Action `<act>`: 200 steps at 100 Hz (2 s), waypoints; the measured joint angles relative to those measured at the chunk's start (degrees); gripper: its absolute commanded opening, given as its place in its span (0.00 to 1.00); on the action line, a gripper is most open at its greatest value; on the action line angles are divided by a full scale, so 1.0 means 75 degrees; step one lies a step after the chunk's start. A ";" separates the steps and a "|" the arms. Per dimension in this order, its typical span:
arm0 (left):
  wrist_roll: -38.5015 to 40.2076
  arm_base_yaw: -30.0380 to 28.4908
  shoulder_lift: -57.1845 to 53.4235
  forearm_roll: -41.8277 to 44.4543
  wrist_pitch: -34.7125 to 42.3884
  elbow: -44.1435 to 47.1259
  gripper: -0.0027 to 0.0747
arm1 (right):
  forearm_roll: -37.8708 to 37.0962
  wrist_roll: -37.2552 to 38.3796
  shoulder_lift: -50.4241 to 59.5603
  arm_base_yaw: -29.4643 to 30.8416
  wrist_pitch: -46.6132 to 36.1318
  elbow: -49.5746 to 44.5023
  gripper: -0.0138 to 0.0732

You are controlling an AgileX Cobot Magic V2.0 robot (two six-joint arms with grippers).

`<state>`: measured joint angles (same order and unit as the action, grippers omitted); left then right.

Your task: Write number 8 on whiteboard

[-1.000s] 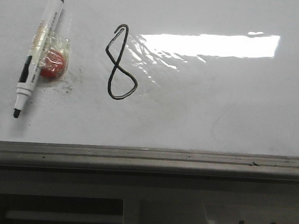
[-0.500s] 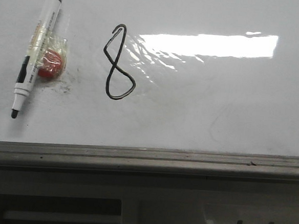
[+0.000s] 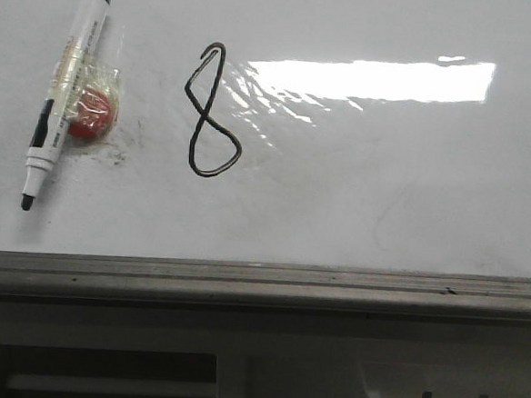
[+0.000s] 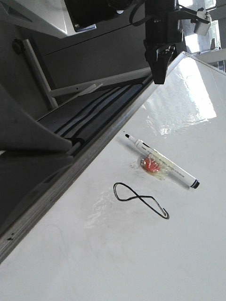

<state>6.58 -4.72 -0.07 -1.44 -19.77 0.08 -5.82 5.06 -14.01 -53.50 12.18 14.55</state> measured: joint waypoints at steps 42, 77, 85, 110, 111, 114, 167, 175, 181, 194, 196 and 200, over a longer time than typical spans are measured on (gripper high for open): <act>0.0000 0.0000 0.0000 -0.0014 0.0000 0.0000 0.01 | -0.0015 0.0000 0.0000 0.0000 0.0000 0.0000 0.09; 0.0000 0.0000 0.0000 -0.0017 0.0000 0.0000 0.01 | -0.0074 0.0000 0.0000 0.2122 -0.1973 -0.0587 0.09; 0.0000 0.0000 0.0000 -0.0017 0.0000 0.0000 0.01 | -0.0074 0.0000 0.0000 0.3077 -0.2971 -0.1000 0.09; 0.0000 0.0000 0.0000 -0.0017 0.0000 0.0000 0.01 | -0.0140 0.0256 0.0000 0.5603 -0.5006 -0.2017 0.09; 0.0000 0.0000 0.0000 -0.0017 0.0000 0.0000 0.01 | -0.0140 0.0319 0.0000 0.5735 -0.4992 -0.2017 0.09; 0.0000 0.0000 0.0000 -0.0017 0.0000 0.0000 0.01 | -0.0140 0.0423 0.0000 0.5993 -0.4975 -0.2017 0.09; 0.0000 0.0000 0.0000 -0.0023 0.0000 0.0000 0.01 | -0.0125 0.0559 0.1933 0.7747 0.0816 -0.2017 0.09; 0.0000 0.0000 0.0000 -0.0023 0.0000 0.0000 0.01 | -0.0125 0.0456 0.1947 0.7747 0.0840 -0.2017 0.09; 0.0000 0.0000 0.0000 -0.0035 0.0000 0.0000 0.01 | -0.0096 0.0425 0.1947 0.7747 0.0844 -0.2017 0.09; 0.0000 0.0000 0.0000 -0.0035 0.0000 0.0000 0.01 | -0.0086 0.0395 0.1947 0.7747 0.0857 -0.2017 0.09; 0.0000 0.0000 0.0000 -0.0035 0.0000 0.0000 0.01 | -0.0086 0.0395 0.1947 0.7747 0.0857 -0.2017 0.09; 0.0000 0.0000 0.0000 -0.0035 0.0000 0.0000 0.01 | -0.0086 0.0395 0.1947 0.7747 0.0857 -0.2017 0.09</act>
<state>6.58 -4.72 -0.07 -1.70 -19.77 0.08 -6.47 8.02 0.59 4.60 18.60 -0.58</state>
